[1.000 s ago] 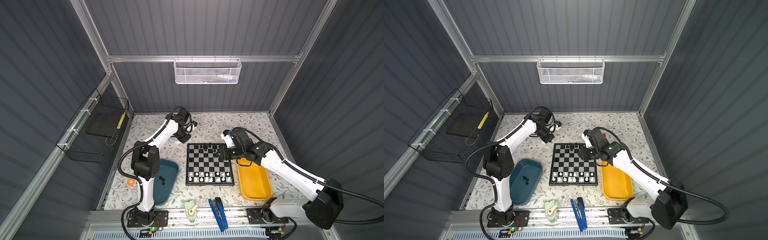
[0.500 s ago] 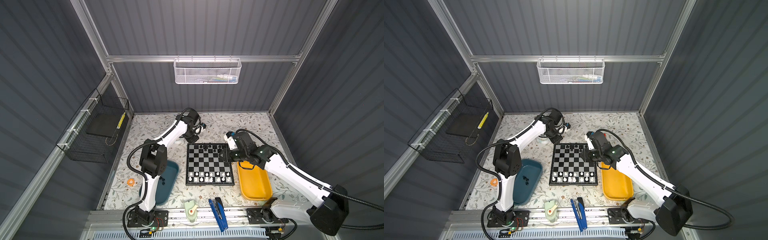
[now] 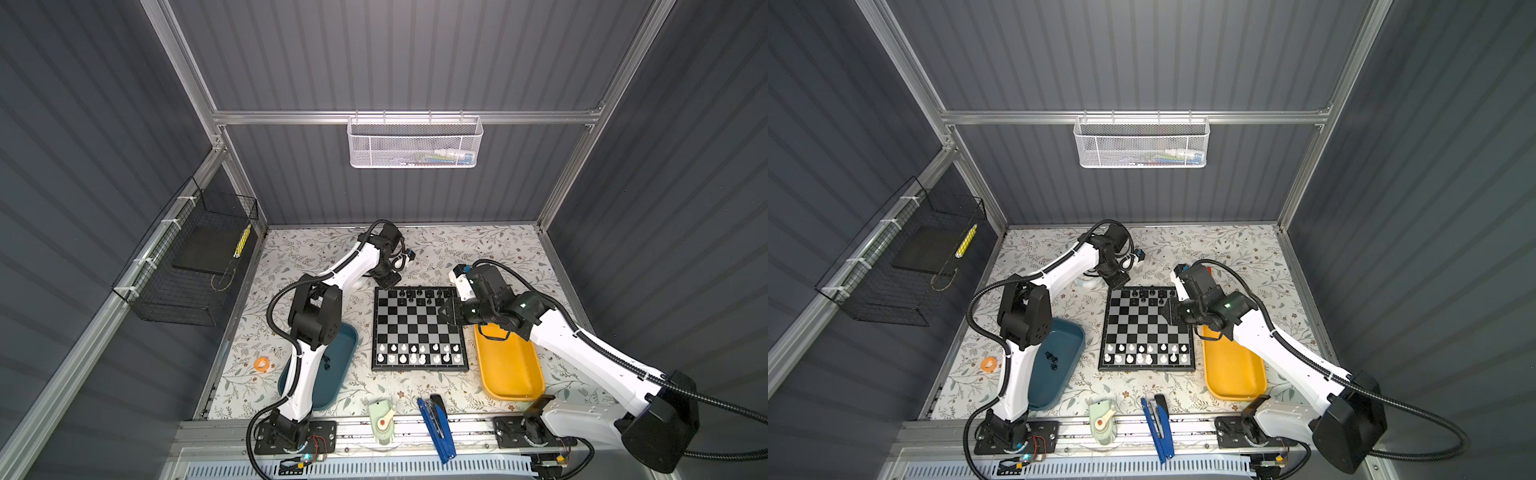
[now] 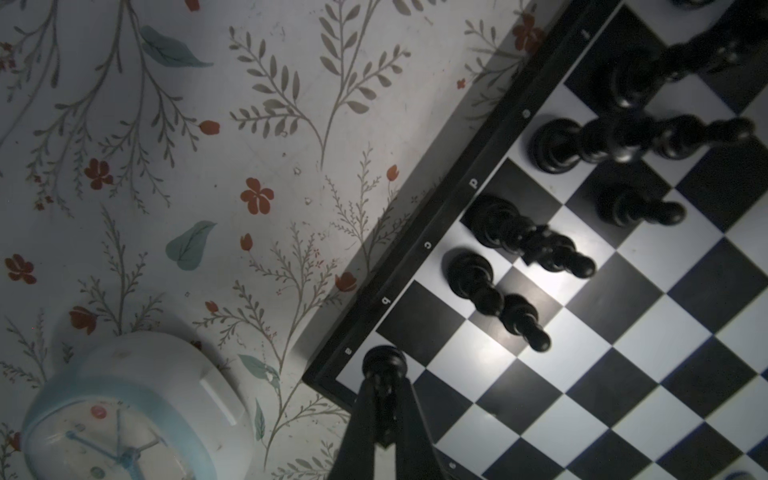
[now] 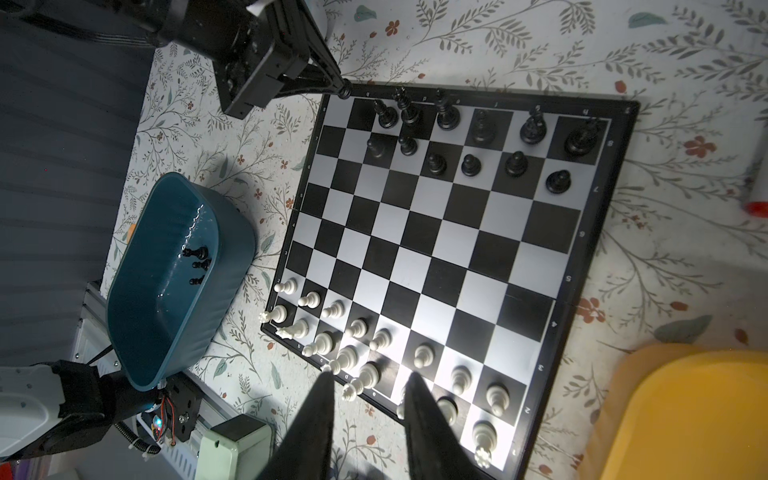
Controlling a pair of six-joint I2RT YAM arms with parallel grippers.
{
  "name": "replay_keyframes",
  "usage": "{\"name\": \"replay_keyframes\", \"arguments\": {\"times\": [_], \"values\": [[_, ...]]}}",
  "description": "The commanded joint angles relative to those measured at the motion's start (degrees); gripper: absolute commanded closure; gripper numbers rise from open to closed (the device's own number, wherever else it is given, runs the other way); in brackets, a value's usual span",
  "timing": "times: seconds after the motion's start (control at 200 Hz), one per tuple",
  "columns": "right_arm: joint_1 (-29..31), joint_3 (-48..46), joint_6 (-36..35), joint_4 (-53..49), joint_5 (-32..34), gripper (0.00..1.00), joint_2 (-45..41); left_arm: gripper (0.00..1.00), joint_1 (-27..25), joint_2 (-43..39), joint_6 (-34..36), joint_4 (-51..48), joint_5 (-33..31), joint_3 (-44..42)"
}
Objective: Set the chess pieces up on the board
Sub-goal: 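Move the black pawn with the left gripper over the board's farthest rows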
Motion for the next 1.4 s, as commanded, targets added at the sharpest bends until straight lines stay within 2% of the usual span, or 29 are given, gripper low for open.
{"name": "replay_keyframes", "arguments": {"times": [0.0,1.396], "values": [[0.0,-0.2,-0.2,-0.5,0.7,0.69,-0.6,0.96,-0.7,1.1,-0.3,-0.3,0.7,2.1],[0.1,-1.6,-0.5,0.9,-0.1,0.67,0.3,0.92,-3.1,4.7,2.5,-5.2,-3.5,4.3]]}}
